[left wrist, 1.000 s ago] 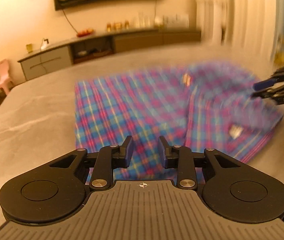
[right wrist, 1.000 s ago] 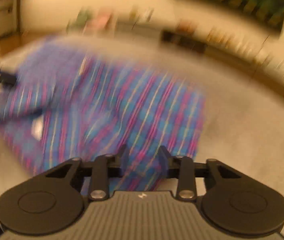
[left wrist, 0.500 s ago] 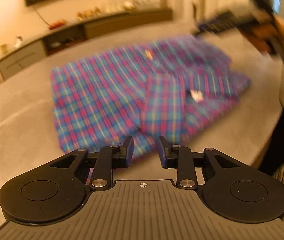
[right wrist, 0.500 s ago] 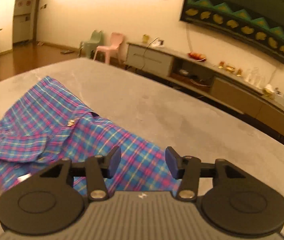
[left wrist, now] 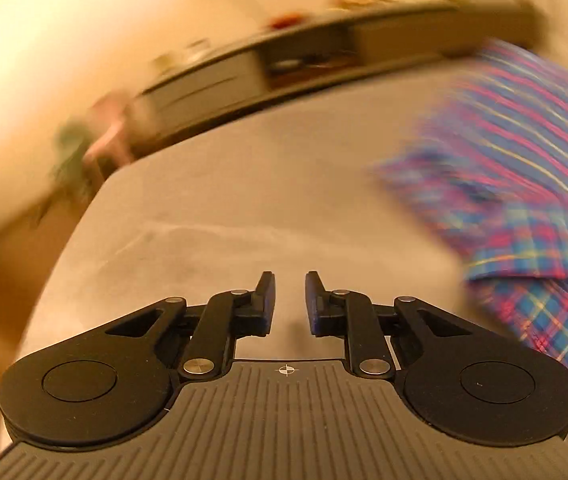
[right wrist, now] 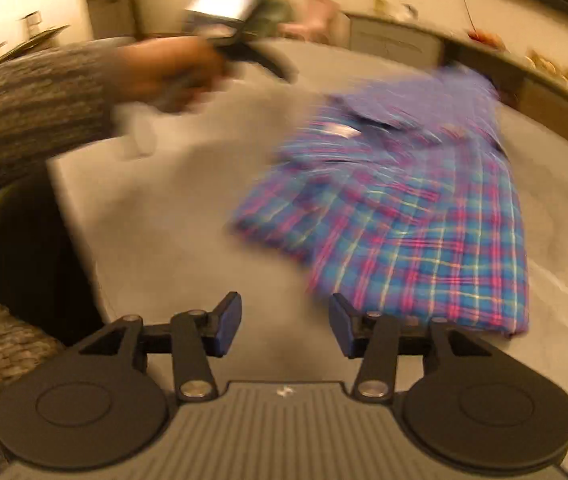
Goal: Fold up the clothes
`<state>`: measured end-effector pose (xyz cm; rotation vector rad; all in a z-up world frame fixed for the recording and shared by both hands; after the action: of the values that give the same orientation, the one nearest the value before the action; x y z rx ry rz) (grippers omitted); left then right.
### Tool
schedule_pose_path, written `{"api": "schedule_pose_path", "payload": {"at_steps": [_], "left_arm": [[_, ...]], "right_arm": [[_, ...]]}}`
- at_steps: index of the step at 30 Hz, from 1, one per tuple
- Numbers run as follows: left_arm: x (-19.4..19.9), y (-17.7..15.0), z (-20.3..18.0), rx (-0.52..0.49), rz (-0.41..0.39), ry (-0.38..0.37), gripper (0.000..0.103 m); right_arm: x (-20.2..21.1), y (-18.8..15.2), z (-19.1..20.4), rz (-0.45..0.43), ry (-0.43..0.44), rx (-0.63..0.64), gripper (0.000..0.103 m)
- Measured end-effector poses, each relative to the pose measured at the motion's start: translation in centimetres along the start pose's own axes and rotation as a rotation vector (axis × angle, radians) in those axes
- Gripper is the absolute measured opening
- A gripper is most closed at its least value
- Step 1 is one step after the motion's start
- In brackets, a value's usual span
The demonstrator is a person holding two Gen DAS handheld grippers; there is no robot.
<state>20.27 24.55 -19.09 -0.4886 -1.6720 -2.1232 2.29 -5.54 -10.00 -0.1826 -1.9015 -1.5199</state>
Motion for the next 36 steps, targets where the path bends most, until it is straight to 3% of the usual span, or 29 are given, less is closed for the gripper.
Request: {"api": "schedule_pose_path", "payload": {"at_steps": [2,4,7,11,14,17,19,20,21,24,25,27,30,33,36], "left_arm": [[0.9,1.1,1.3,0.12,-0.024,-0.008,0.01],[4.4,1.0,0.8,0.141,-0.069,-0.069,0.011],[10.3,-0.6,-2.1,0.068,-0.1,-0.244,0.018],[15.7,-3.1,-7.6,-0.018,-0.088,-0.498,0.018],[17.1,-4.2,-12.2,-0.051,-0.068,-0.645,0.02],[16.3,-4.8,-14.3,-0.125,-0.04,-0.607,0.02],[14.9,-4.7,-13.1,-0.118,-0.02,-0.525,0.018],[14.2,-4.6,-12.5,-0.113,-0.01,-0.484,0.007],[13.5,-4.5,-11.1,-0.093,0.0,-0.436,0.003],[12.7,-4.6,-6.1,-0.087,-0.016,-0.194,0.007],[13.4,-4.6,-4.8,-0.063,-0.024,-0.179,0.008],[15.0,-4.5,-2.1,-0.013,-0.041,-0.153,0.01],[18.8,-4.6,-1.7,0.007,-0.095,-0.249,0.017],[22.0,-5.5,-5.1,-0.044,-0.117,-0.431,0.021],[22.6,-7.1,-9.3,-0.132,-0.088,-0.485,0.023]], "right_arm": [[0.6,0.3,-0.5,-0.033,-0.016,-0.028,0.048],[1.3,0.7,-1.1,-0.065,-0.033,-0.056,0.05],[2.1,1.1,-2.0,-0.112,-0.056,-0.099,0.05],[-1.4,-0.2,-5.4,-0.056,-0.001,-0.289,0.05],[-2.0,-1.7,-5.8,-0.029,0.063,-0.399,0.032],[-0.8,-3.4,-4.6,-0.039,0.049,-0.473,0.026],[0.4,-4.1,-2.8,-0.04,0.067,-0.556,0.022],[1.1,-4.5,-1.5,-0.034,0.084,-0.611,0.021],[1.5,-4.7,0.3,-0.018,0.135,-0.672,0.021],[1.5,-4.1,8.5,0.081,0.399,-0.574,0.023],[2.2,-3.4,10.0,0.056,0.42,-0.474,0.023],[4.1,-1.5,9.7,-0.06,0.351,-0.32,0.024],[5.6,1.0,6.3,-0.188,0.23,-0.248,0.036],[3.0,2.5,1.8,-0.245,0.073,-0.192,0.04],[-2.1,0.7,-2.0,-0.151,-0.092,-0.077,0.04]]}}
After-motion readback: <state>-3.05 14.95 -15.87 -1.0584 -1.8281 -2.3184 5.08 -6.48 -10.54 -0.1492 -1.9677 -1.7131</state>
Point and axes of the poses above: each gripper's, at about its wrist camera, not at the fingertips, and x roughly against the way its jaws point, z to its left, y to its top, the point moved 2 cm from there along -x, roughly the way its jaws point, and after that the axes turned 10 degrees about -z, right-handed, at the moved point
